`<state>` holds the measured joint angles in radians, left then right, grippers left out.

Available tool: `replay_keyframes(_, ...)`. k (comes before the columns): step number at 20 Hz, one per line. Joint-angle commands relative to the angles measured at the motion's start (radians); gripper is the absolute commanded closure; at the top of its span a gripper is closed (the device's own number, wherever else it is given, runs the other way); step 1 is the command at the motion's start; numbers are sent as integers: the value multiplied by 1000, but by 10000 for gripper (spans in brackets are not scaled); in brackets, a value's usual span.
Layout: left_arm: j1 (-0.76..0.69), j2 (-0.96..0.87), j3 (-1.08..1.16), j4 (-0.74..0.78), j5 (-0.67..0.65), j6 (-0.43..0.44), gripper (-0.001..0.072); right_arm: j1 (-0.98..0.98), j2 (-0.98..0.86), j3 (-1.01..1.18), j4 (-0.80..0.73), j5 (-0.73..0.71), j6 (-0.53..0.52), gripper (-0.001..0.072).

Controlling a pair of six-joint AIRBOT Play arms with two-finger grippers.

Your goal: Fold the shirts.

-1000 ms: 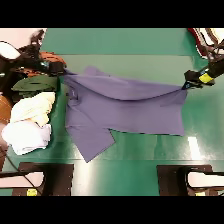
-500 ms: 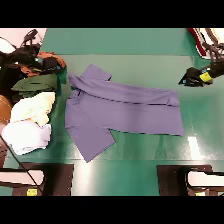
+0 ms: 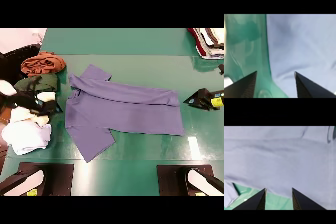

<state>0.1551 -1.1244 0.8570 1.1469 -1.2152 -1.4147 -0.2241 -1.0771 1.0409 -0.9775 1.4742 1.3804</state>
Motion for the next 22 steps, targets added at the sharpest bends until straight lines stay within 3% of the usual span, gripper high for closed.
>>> replay_keyframes(1, -50, 50, -177, -24, 49, 1, 166, -15, 74, -101, 17, -8, -6, 337)
replay_keyframes(4, -120, 48, -226, -52, 134, -1, 167, -14, 88, -100, 17, -4, -6, 337)
replay_keyframes(9, -169, 21, -239, -47, 160, -29, 173, -14, 90, -101, 17, -3, -6, 337)
replay_keyframes(11, -170, 22, -233, -43, 171, -37, 589, -14, 90, -101, -5, 7, -6, 337)
replay_keyframes(12, -170, 22, -226, -43, 179, -37, 686, -15, 90, -102, -28, 21, -6, 337)
replay_keyframes(17, -170, 47, -137, -43, 142, -32, 683, -161, 132, -270, -134, 41, -5, 336)
replay_keyframes(18, -170, 58, -123, -43, 142, -24, 683, -219, 146, -327, -166, 35, -6, 292)
replay_keyframes(19, -170, 66, -114, -45, 143, -24, 683, -288, 154, -388, -185, 32, -6, 183)
replay_keyframes(21, -170, 68, -105, -56, 145, -24, 683, -412, 154, -494, -162, 7, -19, 197)
replay_keyframes(22, -170, 68, -105, -58, 146, -24, 683, -451, 154, -535, -128, -23, -42, 265)
